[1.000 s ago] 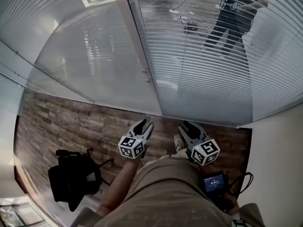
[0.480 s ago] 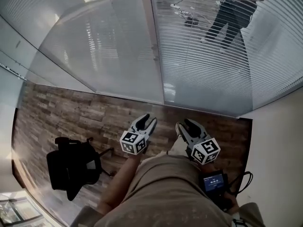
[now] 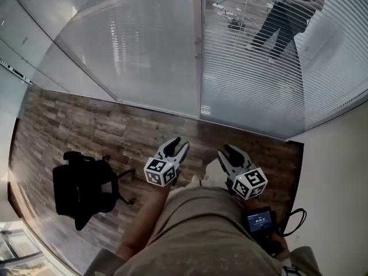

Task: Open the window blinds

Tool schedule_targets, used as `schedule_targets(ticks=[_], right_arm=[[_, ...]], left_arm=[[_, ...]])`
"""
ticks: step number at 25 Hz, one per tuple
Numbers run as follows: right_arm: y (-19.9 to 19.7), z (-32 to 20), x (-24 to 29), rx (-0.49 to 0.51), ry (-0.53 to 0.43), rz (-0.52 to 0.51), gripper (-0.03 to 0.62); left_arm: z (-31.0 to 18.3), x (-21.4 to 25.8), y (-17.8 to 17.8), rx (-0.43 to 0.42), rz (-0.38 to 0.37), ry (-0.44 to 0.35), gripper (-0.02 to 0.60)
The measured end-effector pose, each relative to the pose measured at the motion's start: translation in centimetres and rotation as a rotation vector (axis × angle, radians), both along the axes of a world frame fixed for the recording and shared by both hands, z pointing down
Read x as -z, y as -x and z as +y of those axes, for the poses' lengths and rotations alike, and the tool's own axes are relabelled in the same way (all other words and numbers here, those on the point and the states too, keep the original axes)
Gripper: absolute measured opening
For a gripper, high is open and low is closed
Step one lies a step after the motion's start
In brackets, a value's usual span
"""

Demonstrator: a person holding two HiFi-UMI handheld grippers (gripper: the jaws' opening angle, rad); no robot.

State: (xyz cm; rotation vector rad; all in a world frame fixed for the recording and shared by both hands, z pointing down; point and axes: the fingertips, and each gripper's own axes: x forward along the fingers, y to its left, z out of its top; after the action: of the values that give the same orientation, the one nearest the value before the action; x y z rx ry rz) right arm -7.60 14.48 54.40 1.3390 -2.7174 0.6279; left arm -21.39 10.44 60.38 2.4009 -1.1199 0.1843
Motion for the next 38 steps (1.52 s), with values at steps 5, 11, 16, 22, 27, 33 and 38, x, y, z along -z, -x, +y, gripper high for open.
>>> schedule_targets(ticks=[5,11,16,22,27,33,38], right_arm=[[0.4,1.6,0.5,0.021,-0.001,0.008,0.126],[0.0,3.4,1.6,0.033,-0.011,0.003,0.126],[-3.6,6.6,1.3,-0.004,0.002,0.0,0.126],[-10.2,12.1,-0.1,-0.07,0.053,-0.018,0.126],[-13.6,16.6,1.3,-0.044,0.026,-0.03,0.126],[-18.6,24.4,0.4,-0.027,0.037,-0.022,0.126],[-21.9,30.9,-0.6,-0.021,0.028,-0.006,0.126]], left_arm=[[1.9,0.5,0.5,0.02,0.013,-0.002,0.162],[3.7,1.3,0.0,0.034,0.012,0.002,0.161],[6.1,0.7,-3.2,0.005,0.003,0.016,0.161],[11.3,0.0,-9.0,-0.041,-0.016,0.039,0.161],[16.5,0.8,-13.4,-0.049,-0.03,0.033,0.162],[24.3,0.5,-18.2,-0.035,-0.037,0.034,0.162],[31.6,-0.9,-21.8,-0.039,-0.037,0.04,0.162]])
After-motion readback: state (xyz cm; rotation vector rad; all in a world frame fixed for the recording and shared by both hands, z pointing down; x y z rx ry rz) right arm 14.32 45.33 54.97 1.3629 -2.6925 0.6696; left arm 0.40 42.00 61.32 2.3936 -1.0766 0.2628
